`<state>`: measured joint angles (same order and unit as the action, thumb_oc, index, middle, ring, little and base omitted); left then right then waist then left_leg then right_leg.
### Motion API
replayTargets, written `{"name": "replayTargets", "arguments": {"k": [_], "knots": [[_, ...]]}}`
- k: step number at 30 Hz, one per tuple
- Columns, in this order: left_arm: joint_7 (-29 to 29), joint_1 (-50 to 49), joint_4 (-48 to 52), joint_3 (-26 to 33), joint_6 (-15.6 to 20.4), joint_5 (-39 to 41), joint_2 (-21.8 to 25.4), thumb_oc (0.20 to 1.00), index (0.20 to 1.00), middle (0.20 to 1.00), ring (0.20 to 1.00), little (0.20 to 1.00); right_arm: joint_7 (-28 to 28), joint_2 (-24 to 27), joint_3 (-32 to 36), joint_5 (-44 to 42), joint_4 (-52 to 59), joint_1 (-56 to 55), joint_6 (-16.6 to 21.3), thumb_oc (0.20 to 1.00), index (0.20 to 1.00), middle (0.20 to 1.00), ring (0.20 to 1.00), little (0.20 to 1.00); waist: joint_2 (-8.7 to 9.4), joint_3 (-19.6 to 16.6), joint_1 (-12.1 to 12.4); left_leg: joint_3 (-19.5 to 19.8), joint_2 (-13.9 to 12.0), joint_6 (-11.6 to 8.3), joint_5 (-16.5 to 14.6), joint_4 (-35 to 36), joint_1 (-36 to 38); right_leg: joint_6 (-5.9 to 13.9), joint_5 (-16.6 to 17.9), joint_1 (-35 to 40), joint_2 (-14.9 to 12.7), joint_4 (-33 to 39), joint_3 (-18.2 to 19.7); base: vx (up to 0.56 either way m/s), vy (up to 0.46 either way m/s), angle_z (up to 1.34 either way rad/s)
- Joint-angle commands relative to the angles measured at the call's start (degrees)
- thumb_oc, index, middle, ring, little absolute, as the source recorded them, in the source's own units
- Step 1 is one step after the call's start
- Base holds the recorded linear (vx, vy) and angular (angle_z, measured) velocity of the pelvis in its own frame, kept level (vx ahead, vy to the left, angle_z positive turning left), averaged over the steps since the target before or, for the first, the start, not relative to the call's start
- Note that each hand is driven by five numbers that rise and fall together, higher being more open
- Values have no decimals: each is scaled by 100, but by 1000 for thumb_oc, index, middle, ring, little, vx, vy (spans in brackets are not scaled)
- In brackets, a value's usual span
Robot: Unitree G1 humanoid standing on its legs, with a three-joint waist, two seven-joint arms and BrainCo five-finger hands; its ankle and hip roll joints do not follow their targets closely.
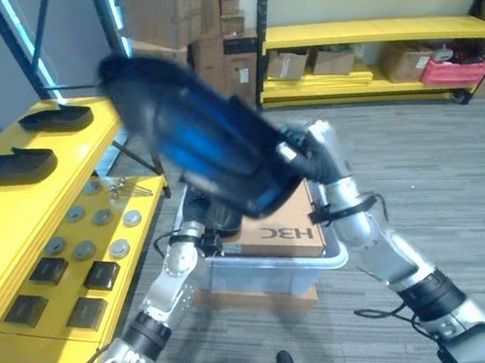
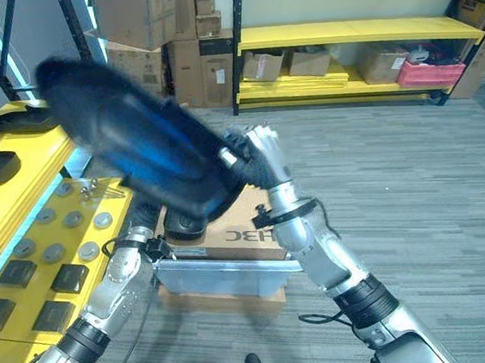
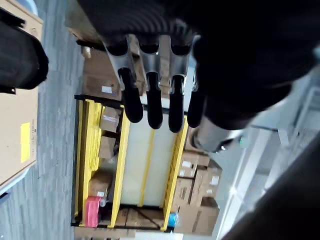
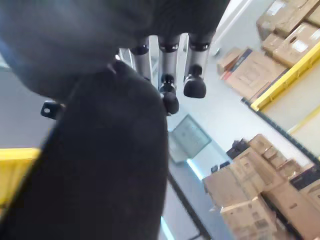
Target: Move parts from the plastic box to the shelf.
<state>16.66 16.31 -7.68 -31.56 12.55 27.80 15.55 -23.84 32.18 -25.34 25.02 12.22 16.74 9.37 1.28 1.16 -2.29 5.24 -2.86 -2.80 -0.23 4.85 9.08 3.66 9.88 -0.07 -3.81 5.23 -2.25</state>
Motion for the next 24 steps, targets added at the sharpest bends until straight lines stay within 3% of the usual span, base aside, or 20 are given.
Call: {"name": "replayTargets", "arguments": {"k": [1, 2, 7, 9, 19, 24], "knots": [[-264, 853, 89, -302, 318, -809, -64, 200, 200, 200, 200, 200, 10, -94, -139, -210, 298, 345, 585, 200, 200, 200, 200, 200, -19, -35, 91, 3, -143, -45, -324, 15, -55, 248, -1195, 701, -198, -292, -92, 0, 0, 0], [-375, 932, 76, -422, 286, -1317, 62, 200, 200, 200, 200, 200, 16, -80, -121, -256, 330, 388, 640, 200, 200, 200, 200, 200, -20, -41, 107, 10, -150, -46, -328, 15, -56, 253, -1198, 704, -192, -290, -110, 0, 0, 0], [-421, 990, 52, -527, 261, -1790, 136, 200, 200, 200, 200, 200, 47, -82, -49, -304, 396, 358, 686, 200, 200, 200, 200, 200, -15, -44, 119, 22, -143, -44, -329, 15, -68, 257, -1195, 705, -188, -280, -124, 0, 0, 0], [-471, 1087, 23, -611, 205, -2464, 237, 200, 200, 200, 200, 200, 100, -113, 57, -432, 496, 210, 794, 200, 200, 200, 200, 200, -23, -45, 114, 26, -147, -41, -330, 15, -79, 259, -1198, 703, -188, -270, -131, 0, 0, 0], [-304, 1211, -13, -373, 169, -3374, 402, 200, 200, 200, 200, 200, 173, -194, 299, -702, 491, -174, 873, 200, 200, 200, 200, 200, -32, -62, 116, 37, -152, -51, -330, 15, -98, 260, -1184, 700, -184, -222, -134, 0, 0, 0], [-363, 1216, -71, -169, 182, -3883, 647, 200, 200, 200, 200, 200, -171, -86, 1051, -574, 236, -402, 767, 200, 200, 200, 200, 200, -33, -100, 96, 19, -158, -54, -343, 15, -85, 270, -1175, 706, -179, -201, -135, 0, 0, 0]]}}
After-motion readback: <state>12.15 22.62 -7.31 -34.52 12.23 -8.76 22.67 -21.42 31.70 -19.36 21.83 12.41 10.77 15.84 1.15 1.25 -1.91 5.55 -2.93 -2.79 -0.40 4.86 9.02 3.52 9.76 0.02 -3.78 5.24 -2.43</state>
